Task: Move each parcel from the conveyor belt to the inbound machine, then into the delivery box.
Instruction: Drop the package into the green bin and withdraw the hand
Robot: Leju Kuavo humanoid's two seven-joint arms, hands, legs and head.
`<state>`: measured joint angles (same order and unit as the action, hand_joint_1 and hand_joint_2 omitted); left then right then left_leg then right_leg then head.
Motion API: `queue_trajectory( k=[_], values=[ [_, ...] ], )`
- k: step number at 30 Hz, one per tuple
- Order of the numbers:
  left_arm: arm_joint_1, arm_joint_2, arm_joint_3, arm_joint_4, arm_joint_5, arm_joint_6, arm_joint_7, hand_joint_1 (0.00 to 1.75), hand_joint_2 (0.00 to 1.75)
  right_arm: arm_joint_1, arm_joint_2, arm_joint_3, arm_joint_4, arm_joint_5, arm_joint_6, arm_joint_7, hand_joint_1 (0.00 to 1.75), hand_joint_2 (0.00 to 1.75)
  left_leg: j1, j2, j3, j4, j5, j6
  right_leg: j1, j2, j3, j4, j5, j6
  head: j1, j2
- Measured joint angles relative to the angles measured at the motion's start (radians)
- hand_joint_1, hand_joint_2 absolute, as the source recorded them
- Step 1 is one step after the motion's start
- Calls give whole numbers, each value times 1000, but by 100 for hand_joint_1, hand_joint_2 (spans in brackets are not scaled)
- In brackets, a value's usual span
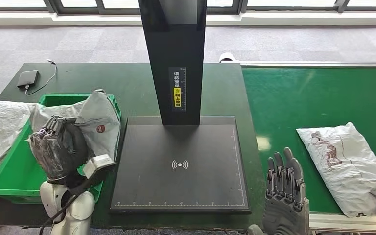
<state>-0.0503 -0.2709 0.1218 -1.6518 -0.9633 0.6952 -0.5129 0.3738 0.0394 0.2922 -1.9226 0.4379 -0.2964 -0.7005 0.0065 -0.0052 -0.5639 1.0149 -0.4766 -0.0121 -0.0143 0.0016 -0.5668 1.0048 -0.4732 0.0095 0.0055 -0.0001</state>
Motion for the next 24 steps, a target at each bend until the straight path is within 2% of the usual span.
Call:
queue_trajectory(
  k=[3, 9, 17, 22, 23, 24],
  values=[
    [-30, 38, 51, 116, 9, 0, 69, 175, 175, 1, -2, 0, 0, 9, 13, 0, 0, 175, 1, 0, 0, 0, 1, -1, 0, 0, 0, 0, 0, 0, 0, 0],
    [-87, 90, 93, 329, 5, 0, 133, 175, 175, 7, -5, 0, 0, 4, 11, 0, 0, 175, 0, 0, -1, 0, 1, -1, 0, 0, -1, 0, 0, 0, 0, 0],
    [-191, 101, 92, 503, -60, -9, 229, 175, 175, 8, -11, -6, 0, -11, -13, 0, 0, 175, -1, -6, 1, 0, 1, 1, -1, -7, 2, -1, -2, 1, 0, 0],
    [-275, 97, 69, 622, -66, -13, 238, 175, 175, 36, -3, -30, -16, 23, -55, 0, 0, 175, 0, -8, 0, 0, 6, -1, 0, -10, 1, 0, 3, -2, 0, 0],
    [-288, 95, 64, 641, -66, -13, 237, 141, 175, 42, 0, -34, -21, 28, -60, 0, 0, 175, 0, -7, -1, 0, 7, -1, 1, -9, 0, 0, 4, -2, 0, 0],
    [-300, 93, 59, 657, -65, -14, 237, 98, 175, 47, 2, -38, -25, 32, -63, 0, 0, 175, 0, -7, -1, 0, 7, -2, 1, -9, -1, 0, 5, -3, 0, 0]
  ],
)
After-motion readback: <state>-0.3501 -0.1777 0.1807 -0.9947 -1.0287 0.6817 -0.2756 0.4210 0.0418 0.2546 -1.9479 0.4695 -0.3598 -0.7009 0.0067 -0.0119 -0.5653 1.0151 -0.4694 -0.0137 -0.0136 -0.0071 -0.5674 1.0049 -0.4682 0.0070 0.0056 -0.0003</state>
